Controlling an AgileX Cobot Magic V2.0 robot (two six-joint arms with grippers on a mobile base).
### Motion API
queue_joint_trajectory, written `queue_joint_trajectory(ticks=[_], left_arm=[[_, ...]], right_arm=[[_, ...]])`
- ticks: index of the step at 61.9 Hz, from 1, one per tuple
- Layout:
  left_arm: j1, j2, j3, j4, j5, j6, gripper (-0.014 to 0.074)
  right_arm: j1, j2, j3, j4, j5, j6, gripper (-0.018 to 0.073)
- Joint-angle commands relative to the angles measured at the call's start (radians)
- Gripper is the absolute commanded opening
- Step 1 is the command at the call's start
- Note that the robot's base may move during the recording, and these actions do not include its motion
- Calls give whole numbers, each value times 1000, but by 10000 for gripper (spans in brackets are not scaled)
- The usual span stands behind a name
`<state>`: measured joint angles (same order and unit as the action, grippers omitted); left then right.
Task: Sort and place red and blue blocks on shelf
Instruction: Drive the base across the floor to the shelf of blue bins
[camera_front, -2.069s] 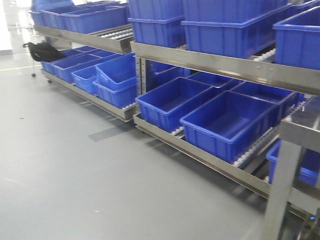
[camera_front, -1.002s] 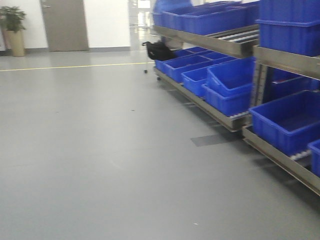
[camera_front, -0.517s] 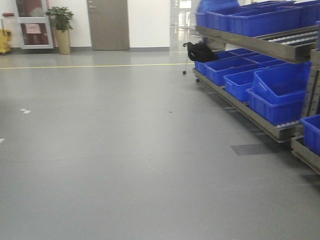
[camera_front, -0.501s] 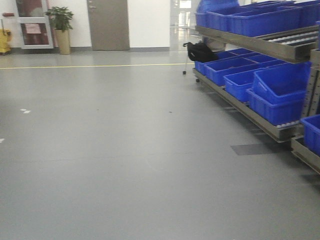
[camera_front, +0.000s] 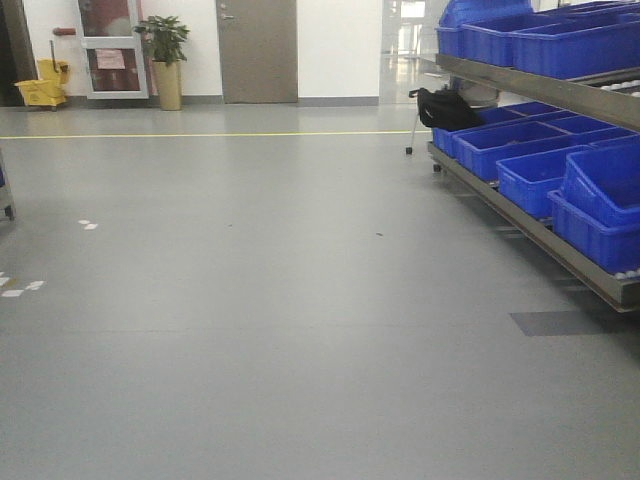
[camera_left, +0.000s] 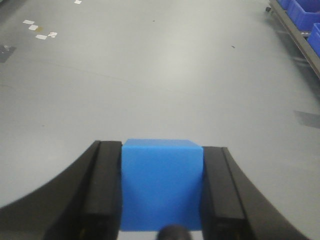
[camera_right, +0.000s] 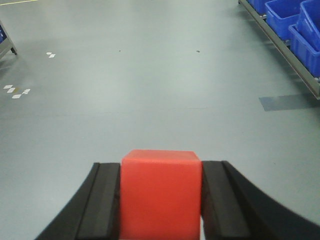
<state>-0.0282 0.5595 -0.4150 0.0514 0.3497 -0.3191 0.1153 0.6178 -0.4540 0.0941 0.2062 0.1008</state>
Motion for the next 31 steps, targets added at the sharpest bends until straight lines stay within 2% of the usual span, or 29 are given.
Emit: queue_joint_trajectory(ticks=[1,31], left_arm=[[2,-1,-29,0,-81,-11,125],[2,-1,-29,0,-81,-11,125]], right_arm=[[-4,-4,-29,-8,-91,-7,52],[-4,-4,-29,-8,-91,-7,52]])
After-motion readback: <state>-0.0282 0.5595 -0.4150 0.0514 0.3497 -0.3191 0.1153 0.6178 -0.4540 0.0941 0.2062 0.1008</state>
